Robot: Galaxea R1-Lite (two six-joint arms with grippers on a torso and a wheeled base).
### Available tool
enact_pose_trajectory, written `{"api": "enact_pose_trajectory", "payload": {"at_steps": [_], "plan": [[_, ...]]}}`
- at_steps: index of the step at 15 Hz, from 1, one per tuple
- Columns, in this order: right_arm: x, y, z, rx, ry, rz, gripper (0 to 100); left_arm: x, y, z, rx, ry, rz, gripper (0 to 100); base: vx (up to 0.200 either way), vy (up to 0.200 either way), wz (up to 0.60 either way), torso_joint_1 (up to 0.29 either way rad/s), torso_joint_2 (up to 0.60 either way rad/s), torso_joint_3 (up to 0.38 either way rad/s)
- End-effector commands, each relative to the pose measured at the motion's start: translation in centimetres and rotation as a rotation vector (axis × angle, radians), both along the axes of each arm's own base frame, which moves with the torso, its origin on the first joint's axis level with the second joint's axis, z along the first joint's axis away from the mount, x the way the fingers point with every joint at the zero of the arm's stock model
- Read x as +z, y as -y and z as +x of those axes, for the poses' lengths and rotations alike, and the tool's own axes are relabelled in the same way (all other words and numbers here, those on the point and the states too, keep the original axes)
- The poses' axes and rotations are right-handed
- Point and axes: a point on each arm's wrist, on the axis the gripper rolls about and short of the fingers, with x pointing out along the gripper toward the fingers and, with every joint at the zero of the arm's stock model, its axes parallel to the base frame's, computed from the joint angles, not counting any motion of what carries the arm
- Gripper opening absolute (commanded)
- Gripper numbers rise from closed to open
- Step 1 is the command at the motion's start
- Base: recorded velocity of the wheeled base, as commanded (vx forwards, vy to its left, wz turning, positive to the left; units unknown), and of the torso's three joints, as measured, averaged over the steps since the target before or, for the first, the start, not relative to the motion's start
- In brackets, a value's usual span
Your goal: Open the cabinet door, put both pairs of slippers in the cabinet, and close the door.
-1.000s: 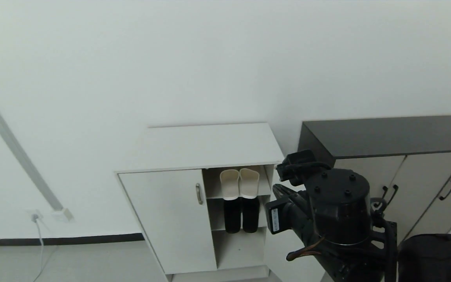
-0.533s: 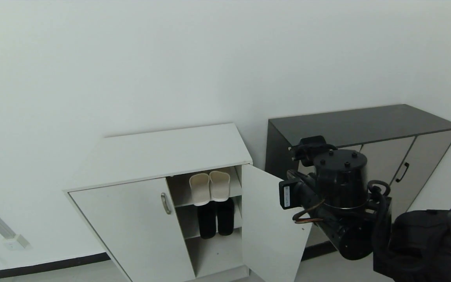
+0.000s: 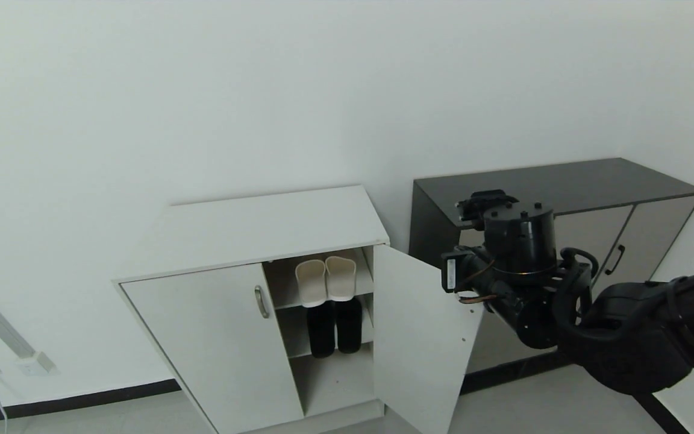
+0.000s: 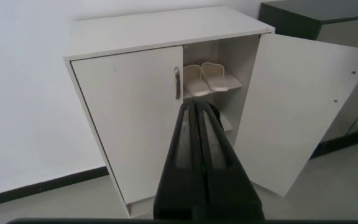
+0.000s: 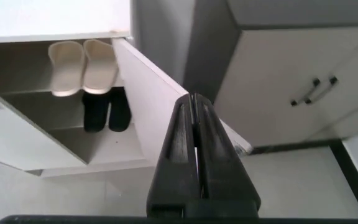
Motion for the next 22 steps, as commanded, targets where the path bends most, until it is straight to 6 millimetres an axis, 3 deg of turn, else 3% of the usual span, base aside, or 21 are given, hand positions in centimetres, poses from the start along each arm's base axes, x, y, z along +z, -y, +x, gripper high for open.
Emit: {"api": "enact_pose_trajectory", "payload": {"at_steps": [1, 3, 11, 22], "plan": [[-0.7, 0.2, 1.2, -0.024, -0.011, -0.009, 0, 0.0, 0.0, 0.0, 0.001, 0.001, -0.002, 0, 0.0, 0.0, 0.0, 0.0, 0.0, 0.0], [-0.8, 0.6, 2.3, -0.047, -0.01, -0.004, 0, 0.0, 0.0, 0.0, 0.0, 0.001, -0.002, 0, 0.0, 0.0, 0.0, 0.0, 0.0, 0.0], [-4.3, 4.3, 11.6, -0.178, -0.038, 0.041, 0, 0.0, 0.0, 0.0, 0.001, 0.001, -0.003, 0, 0.0, 0.0, 0.0, 0.0, 0.0, 0.0], [-7.3, 6.3, 15.0, -0.178, -0.084, 0.05, 0, 0.0, 0.0, 0.0, 0.001, -0.001, -0.003, 0, 0.0, 0.0, 0.0, 0.0, 0.0, 0.0]]}}
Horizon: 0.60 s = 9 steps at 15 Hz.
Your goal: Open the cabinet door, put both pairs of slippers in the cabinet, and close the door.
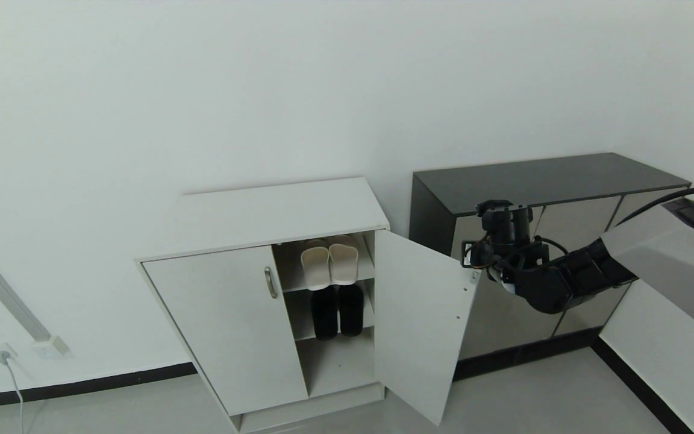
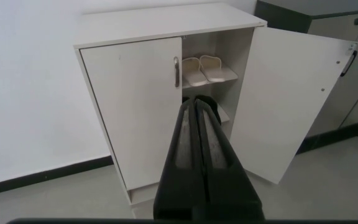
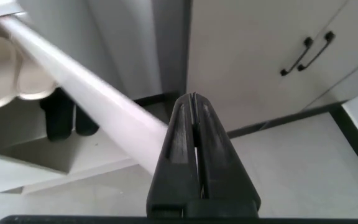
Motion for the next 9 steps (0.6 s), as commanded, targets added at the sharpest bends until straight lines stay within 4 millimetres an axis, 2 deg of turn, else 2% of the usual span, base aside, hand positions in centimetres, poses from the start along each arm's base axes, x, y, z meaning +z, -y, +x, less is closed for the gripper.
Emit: {"api": "enact_pose_trajectory", "payload": {"at_steps": [1, 9], "plan": [[-0.8, 0.1, 0.4, -0.005, -0.013, -0.004, 0, 0.0, 0.0, 0.0, 0.0, -0.001, 0.0, 0, 0.0, 0.0, 0.0, 0.0, 0.0, 0.0], [-2.3, 0.6, 1.3, 0.001, -0.039, -0.005, 0, 0.0, 0.0, 0.0, 0.0, -0.001, 0.0, 0, 0.0, 0.0, 0.0, 0.0, 0.0, 0.0]]}}
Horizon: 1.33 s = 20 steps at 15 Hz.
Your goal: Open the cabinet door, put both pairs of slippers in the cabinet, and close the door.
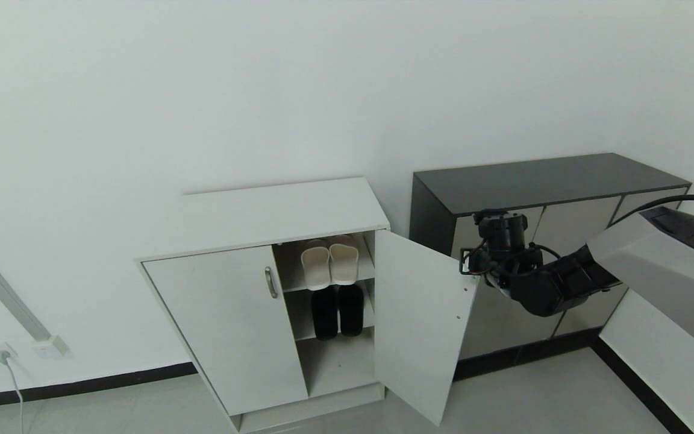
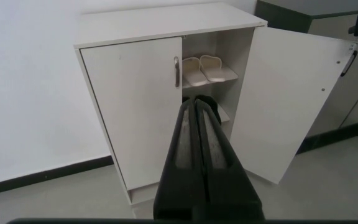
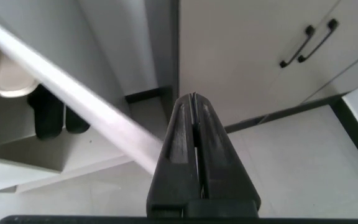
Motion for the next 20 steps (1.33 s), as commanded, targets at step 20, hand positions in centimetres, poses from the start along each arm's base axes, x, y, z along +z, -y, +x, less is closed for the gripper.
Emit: {"api": "enact_pose_trajectory", "payload": {"at_steps": [20], "plan": [[-1.2, -2.9, -2.6, 0.073, -0.053, -0.009, 0, 0.0, 0.0, 0.0, 0.0, 0.001, -0.001, 0, 0.0, 0.0, 0.0, 0.0, 0.0, 0.0]]}}
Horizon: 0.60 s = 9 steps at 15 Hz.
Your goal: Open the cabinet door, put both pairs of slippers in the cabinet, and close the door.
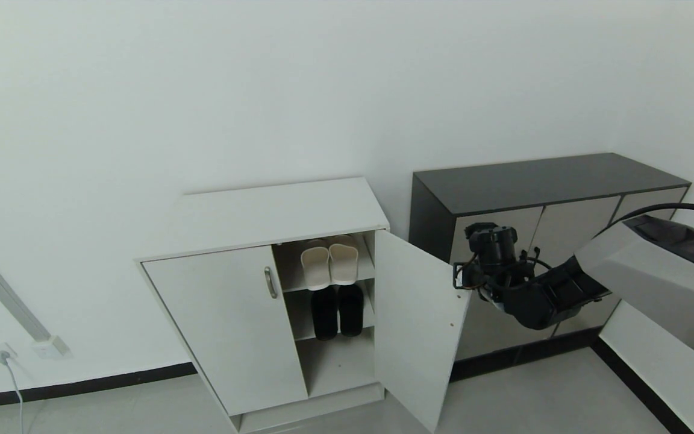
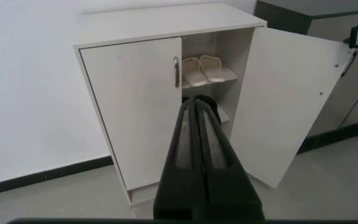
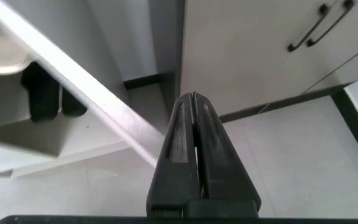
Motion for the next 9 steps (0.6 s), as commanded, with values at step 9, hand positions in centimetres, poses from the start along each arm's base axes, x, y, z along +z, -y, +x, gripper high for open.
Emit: {"api": "enact_pose_trajectory", "payload": {"at_steps": [9], "plan": [[3.4, -6.9, -9.7, 0.238, 0.003, 0.049, 0, 0.0, 0.0, 0.0, 0.0, 0.001, -0.001, 0, 0.0, 0.0, 0.0, 0.0, 0.0, 0.0]]}}
